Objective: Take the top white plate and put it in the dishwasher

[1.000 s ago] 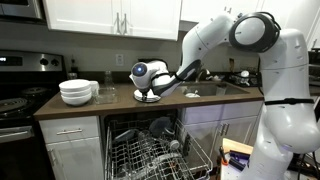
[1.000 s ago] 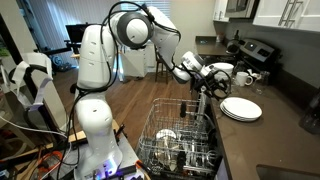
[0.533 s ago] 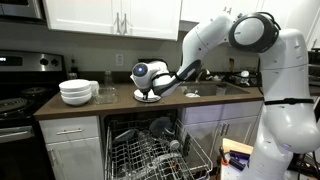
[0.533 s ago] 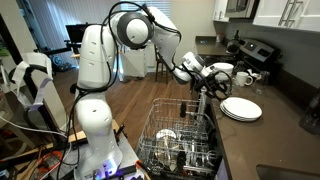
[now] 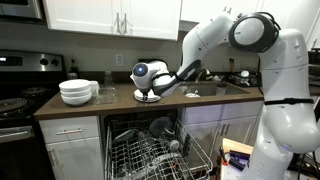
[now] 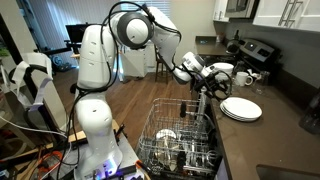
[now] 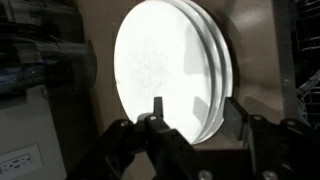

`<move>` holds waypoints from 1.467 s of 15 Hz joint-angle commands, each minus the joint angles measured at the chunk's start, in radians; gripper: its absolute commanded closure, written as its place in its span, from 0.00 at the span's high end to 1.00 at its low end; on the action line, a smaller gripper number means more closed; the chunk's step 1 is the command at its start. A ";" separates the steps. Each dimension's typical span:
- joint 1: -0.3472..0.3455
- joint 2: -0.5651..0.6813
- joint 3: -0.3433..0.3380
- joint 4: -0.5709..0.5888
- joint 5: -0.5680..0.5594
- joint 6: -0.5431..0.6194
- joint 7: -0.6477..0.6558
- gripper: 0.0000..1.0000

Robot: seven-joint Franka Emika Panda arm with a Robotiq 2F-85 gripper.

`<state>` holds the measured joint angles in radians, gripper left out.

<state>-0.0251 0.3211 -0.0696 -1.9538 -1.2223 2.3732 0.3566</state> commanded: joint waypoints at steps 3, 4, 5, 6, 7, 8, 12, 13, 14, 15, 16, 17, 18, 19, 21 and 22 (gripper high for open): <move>-0.026 -0.006 0.002 -0.008 0.024 0.072 -0.046 0.60; -0.028 -0.006 0.001 -0.008 0.022 0.080 -0.046 0.60; -0.029 -0.005 0.001 -0.008 0.021 0.086 -0.047 0.56; -0.031 -0.005 0.000 -0.009 0.019 0.092 -0.046 0.55; -0.032 -0.004 -0.001 -0.009 0.020 0.097 -0.047 0.54; -0.031 -0.004 -0.002 -0.011 0.019 0.102 -0.044 0.58; -0.031 0.000 -0.004 -0.011 0.022 0.107 -0.046 0.65; -0.032 0.001 -0.005 -0.010 0.022 0.108 -0.046 0.67; -0.032 0.002 -0.005 -0.010 0.022 0.108 -0.047 0.63; -0.032 0.003 -0.006 -0.009 0.021 0.109 -0.047 0.49; -0.033 0.004 -0.006 -0.009 0.021 0.109 -0.048 0.48; -0.033 0.005 -0.007 -0.008 0.021 0.109 -0.048 0.40; -0.033 0.006 -0.007 -0.008 0.022 0.108 -0.049 0.32; -0.033 0.007 -0.008 -0.007 0.022 0.108 -0.049 0.26; -0.034 0.010 -0.008 -0.007 0.023 0.108 -0.050 0.19; -0.034 0.010 -0.008 -0.007 0.023 0.108 -0.050 0.17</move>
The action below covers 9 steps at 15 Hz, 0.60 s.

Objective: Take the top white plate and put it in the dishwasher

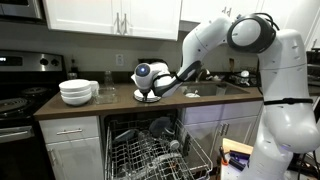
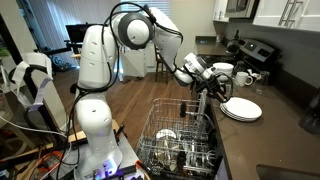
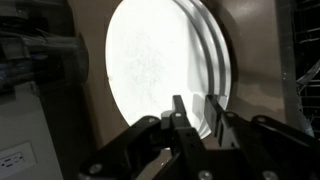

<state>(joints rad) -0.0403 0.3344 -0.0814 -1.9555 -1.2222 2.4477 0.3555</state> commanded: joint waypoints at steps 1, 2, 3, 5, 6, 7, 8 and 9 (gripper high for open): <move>-0.018 -0.002 0.003 -0.005 0.023 0.033 -0.047 0.25; -0.018 -0.002 0.004 -0.005 0.023 0.033 -0.048 0.28; -0.018 -0.002 0.004 -0.005 0.023 0.033 -0.048 0.35; -0.019 -0.002 0.003 -0.004 0.023 0.033 -0.049 0.42; -0.019 -0.001 0.003 -0.004 0.024 0.033 -0.049 0.44; -0.019 -0.001 0.003 -0.004 0.024 0.033 -0.049 0.45; -0.020 0.000 0.003 -0.004 0.024 0.034 -0.049 0.40; -0.020 0.001 0.003 -0.003 0.023 0.035 -0.049 0.36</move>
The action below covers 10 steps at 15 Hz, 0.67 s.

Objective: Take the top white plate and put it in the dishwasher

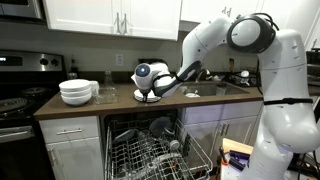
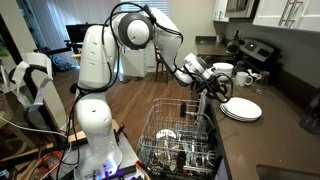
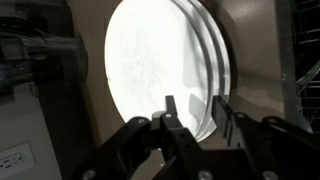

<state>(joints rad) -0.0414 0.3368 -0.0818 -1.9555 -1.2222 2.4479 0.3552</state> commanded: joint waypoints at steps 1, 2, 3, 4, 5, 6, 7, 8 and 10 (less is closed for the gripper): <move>-0.020 0.000 0.002 -0.003 0.022 0.035 -0.048 0.36; -0.021 0.001 0.002 -0.002 0.022 0.037 -0.049 0.35; -0.023 0.002 0.002 -0.002 0.022 0.037 -0.049 0.37; -0.024 0.002 0.002 -0.002 0.023 0.038 -0.050 0.39; -0.026 0.003 0.002 -0.002 0.023 0.039 -0.050 0.42; -0.027 0.003 0.002 -0.001 0.024 0.039 -0.051 0.43; -0.027 0.004 0.002 0.000 0.024 0.040 -0.051 0.46; -0.027 0.006 0.001 -0.001 0.023 0.041 -0.049 0.44; -0.028 0.008 0.000 0.001 0.022 0.044 -0.050 0.35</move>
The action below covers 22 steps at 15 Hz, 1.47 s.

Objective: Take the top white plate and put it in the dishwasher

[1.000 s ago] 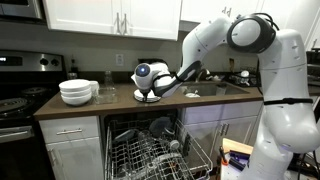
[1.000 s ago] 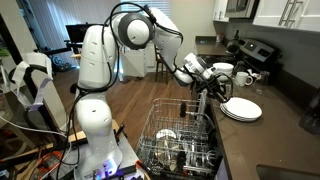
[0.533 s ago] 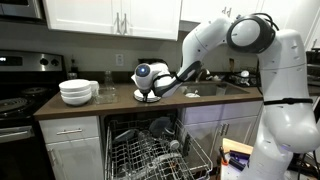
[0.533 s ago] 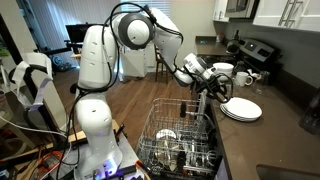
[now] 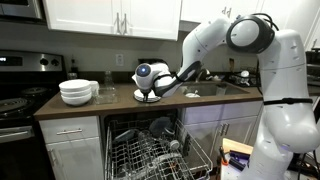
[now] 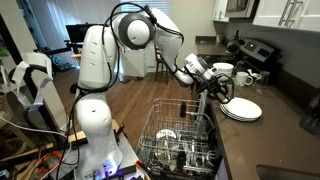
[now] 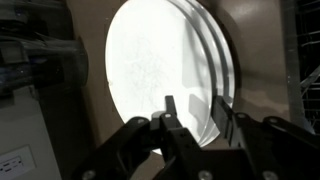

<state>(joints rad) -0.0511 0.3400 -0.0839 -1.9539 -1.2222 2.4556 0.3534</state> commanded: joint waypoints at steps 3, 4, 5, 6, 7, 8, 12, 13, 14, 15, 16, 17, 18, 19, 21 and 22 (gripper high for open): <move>-0.019 0.006 0.002 -0.004 0.024 0.039 -0.051 0.08; -0.018 0.006 0.002 -0.005 0.024 0.038 -0.051 0.06; -0.017 0.007 0.002 -0.005 0.025 0.037 -0.052 0.05; -0.015 0.005 0.003 -0.006 0.027 0.032 -0.054 0.03; -0.014 0.005 0.004 -0.006 0.029 0.028 -0.055 0.01; -0.013 0.001 0.005 -0.007 0.031 0.025 -0.057 0.04; -0.005 -0.015 0.012 -0.014 0.045 0.011 -0.070 0.06; -0.002 -0.020 0.014 -0.015 0.051 0.007 -0.076 0.06; 0.001 -0.026 0.016 -0.018 0.054 0.003 -0.080 0.05; 0.004 -0.031 0.019 -0.019 0.057 0.000 -0.084 0.06; 0.007 -0.039 0.021 -0.021 0.058 -0.002 -0.088 0.05; 0.010 -0.044 0.023 -0.021 0.062 -0.004 -0.092 0.06; 0.012 -0.050 0.027 -0.022 0.066 -0.006 -0.097 0.05; 0.014 -0.055 0.030 -0.023 0.069 -0.006 -0.101 0.06; 0.019 -0.060 0.034 -0.021 0.071 -0.003 -0.104 0.05; 0.021 -0.061 0.036 -0.020 0.071 -0.001 -0.104 0.05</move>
<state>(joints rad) -0.0346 0.3099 -0.0562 -1.9572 -1.1827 2.4632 0.2998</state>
